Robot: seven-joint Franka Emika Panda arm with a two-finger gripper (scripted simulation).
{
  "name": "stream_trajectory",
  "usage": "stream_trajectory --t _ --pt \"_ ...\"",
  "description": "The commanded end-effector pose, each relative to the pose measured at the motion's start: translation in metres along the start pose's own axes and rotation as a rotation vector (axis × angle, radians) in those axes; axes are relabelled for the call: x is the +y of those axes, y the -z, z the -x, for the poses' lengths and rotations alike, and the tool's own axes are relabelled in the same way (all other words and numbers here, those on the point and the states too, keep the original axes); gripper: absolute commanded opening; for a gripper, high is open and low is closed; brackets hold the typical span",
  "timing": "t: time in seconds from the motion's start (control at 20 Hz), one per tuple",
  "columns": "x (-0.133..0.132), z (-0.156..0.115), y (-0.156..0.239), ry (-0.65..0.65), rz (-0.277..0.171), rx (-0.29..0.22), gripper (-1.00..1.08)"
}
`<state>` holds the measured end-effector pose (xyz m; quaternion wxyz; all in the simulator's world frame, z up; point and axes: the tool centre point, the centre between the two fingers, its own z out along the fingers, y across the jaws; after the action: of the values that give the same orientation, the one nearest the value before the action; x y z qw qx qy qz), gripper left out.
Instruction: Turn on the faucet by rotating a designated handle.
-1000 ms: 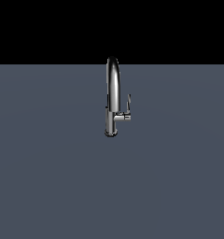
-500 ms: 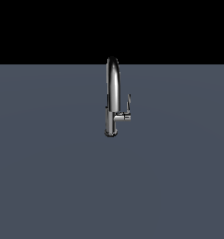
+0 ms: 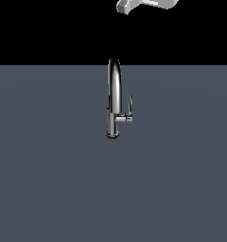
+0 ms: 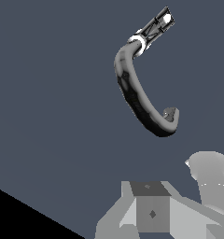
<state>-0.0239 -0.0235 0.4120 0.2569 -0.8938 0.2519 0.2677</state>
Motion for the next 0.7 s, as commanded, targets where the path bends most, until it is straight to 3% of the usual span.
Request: stream_trajectory --t 0.0,0.65 --pt "0.000 -0.017 -0.001 -0.037 -0.037 -0.040 -1.00" --pt "0.008 -0.109 -0.022 -0.245 -0.248 -0.266 -1.00"
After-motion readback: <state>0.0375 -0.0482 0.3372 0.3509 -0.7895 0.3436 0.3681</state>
